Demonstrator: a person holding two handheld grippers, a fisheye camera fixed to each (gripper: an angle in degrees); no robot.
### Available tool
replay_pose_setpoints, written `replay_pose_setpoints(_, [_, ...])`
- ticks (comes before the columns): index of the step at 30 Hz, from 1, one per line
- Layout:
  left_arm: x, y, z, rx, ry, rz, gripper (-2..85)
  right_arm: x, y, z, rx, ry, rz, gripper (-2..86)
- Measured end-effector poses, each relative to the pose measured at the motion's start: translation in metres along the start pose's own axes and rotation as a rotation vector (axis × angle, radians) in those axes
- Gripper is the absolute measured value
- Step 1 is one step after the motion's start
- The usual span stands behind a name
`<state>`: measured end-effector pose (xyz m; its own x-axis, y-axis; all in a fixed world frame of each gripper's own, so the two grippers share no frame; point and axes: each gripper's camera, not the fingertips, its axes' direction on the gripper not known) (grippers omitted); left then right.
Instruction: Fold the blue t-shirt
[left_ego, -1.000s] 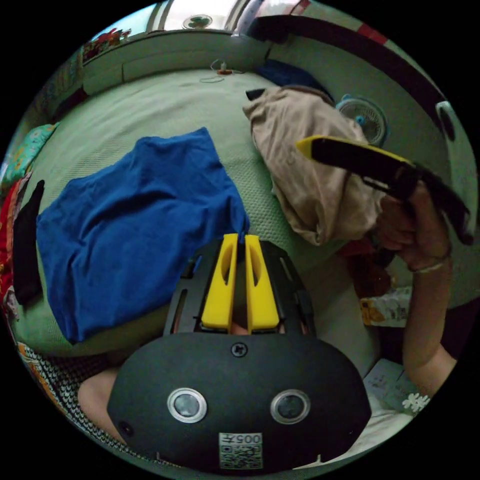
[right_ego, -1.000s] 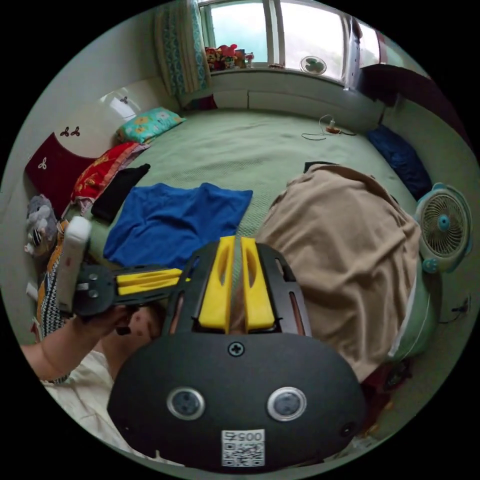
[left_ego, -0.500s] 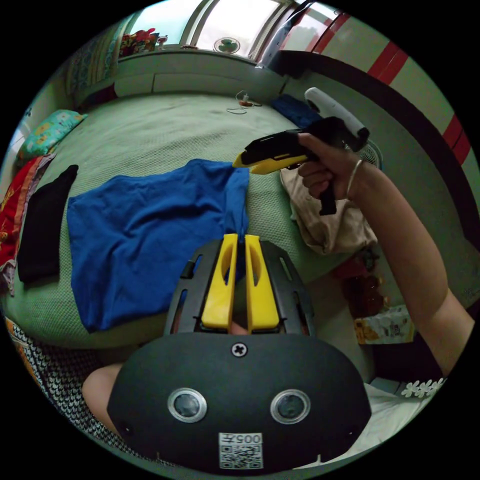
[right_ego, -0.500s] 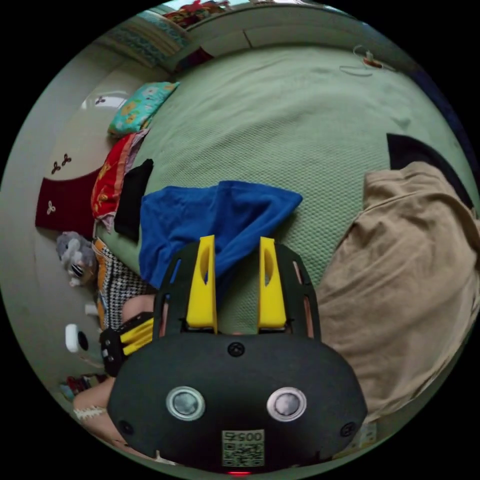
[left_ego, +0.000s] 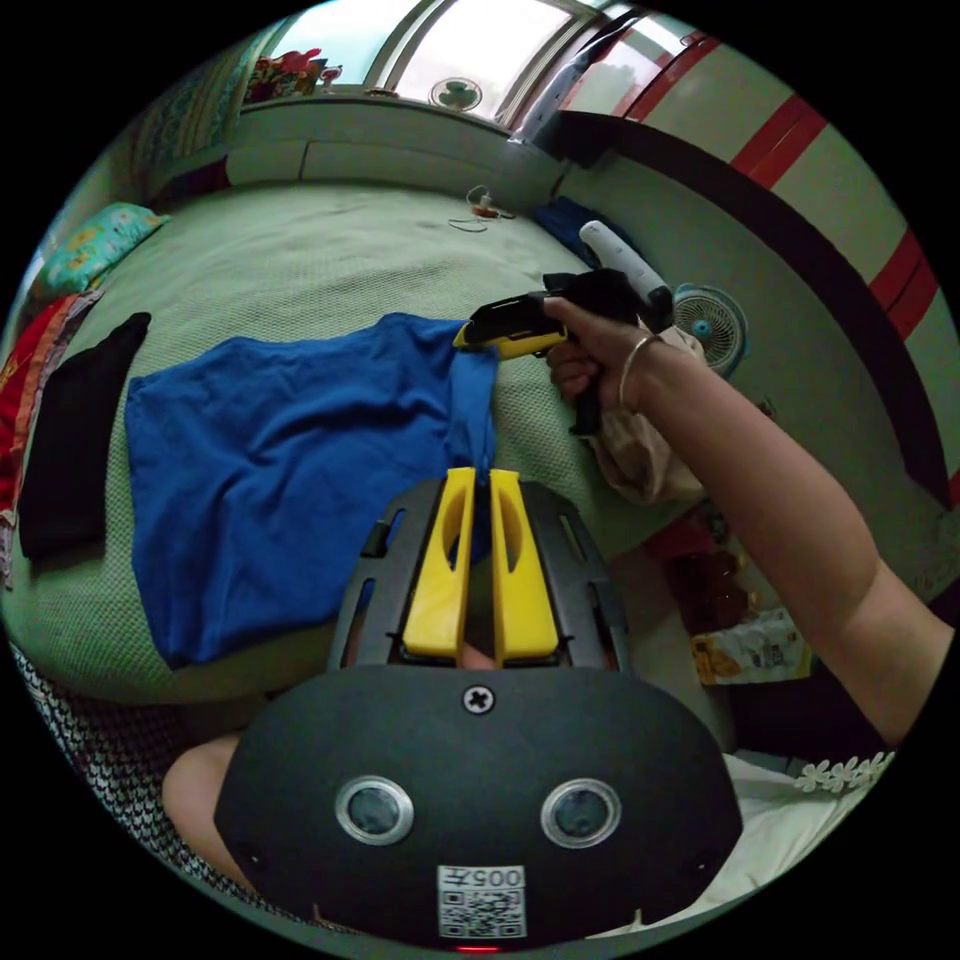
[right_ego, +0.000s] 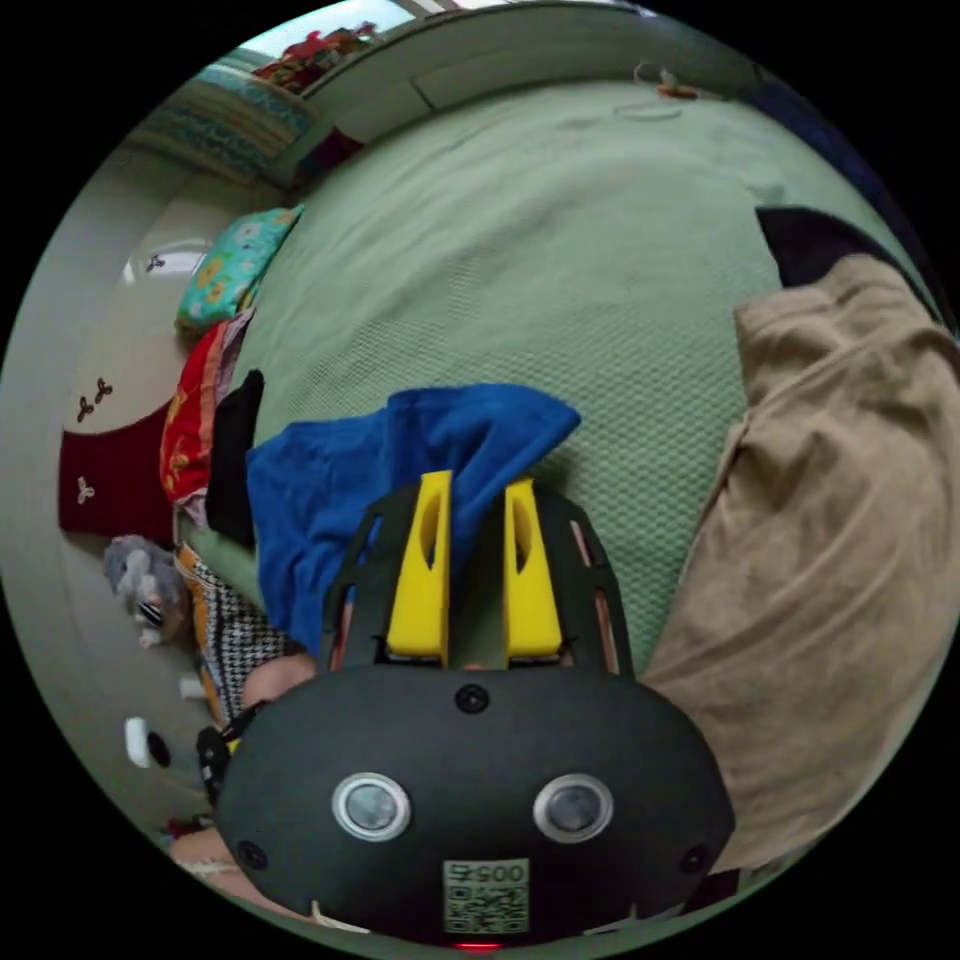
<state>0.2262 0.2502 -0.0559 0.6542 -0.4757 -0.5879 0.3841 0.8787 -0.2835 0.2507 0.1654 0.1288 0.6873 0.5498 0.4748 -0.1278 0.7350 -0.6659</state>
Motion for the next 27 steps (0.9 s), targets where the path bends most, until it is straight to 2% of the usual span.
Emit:
replay_pose_setpoints(9, [-0.036, 0.018, -0.060, 0.057, 0.038, -0.012, 3.8, -0.077, -0.004, -0.002, 0.069, 0.076, -0.100, 0.9])
replay_pose_setpoints(18, [-0.087, 0.052, -0.147, 0.169, 0.004, -0.074, 3.7, -0.229, 0.007, -0.003, 0.128, 0.224, -0.298, -0.2])
replay_pose_setpoints(23, [-0.135, 0.076, -0.187, 0.183, -0.036, -0.176, 3.6, -0.336, 0.019, 0.045, 0.136, 0.331, -0.444, -0.9])
replay_pose_setpoints(27, [-0.179, 0.095, -0.200, 0.126, -0.089, -0.286, 3.8, -0.391, 0.022, 0.101, 0.080, 0.388, -0.495, -0.9])
